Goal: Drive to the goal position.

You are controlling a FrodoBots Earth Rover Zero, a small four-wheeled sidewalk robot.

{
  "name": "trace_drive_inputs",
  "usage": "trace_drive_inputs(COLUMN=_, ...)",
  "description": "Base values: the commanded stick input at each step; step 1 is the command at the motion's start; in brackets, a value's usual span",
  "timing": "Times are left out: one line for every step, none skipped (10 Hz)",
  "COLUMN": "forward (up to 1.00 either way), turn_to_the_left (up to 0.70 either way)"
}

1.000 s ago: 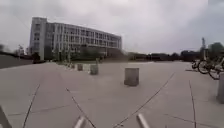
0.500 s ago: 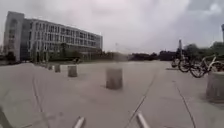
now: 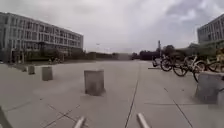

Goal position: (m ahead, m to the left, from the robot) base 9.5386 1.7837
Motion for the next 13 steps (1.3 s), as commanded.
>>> trace_drive_inputs(forward=0.70, turn_to_the_left=-0.35)
trace_drive_inputs(forward=0.70, turn_to_the_left=-0.35)
trace_drive_inputs(forward=0.70, turn_to_the_left=-0.35)
trace_drive_inputs(forward=0.70, turn_to_the_left=-0.35)
trace_drive_inputs(forward=0.70, turn_to_the_left=-0.35)
trace_drive_inputs(forward=0.70, turn_to_the_left=-0.35)
trace_drive_inputs(forward=0.70, turn_to_the_left=-0.35)
trace_drive_inputs(forward=0.70, turn_to_the_left=-0.35)
trace_drive_inputs(forward=0.70, turn_to_the_left=-0.35)
trace_drive_inputs(forward=0.70, turn_to_the_left=-0.08)
trace_drive_inputs(forward=0.70, turn_to_the_left=0.00)
trace_drive_inputs(forward=0.70, turn_to_the_left=0.00)
trace_drive_inputs(forward=0.70, turn_to_the_left=0.12)
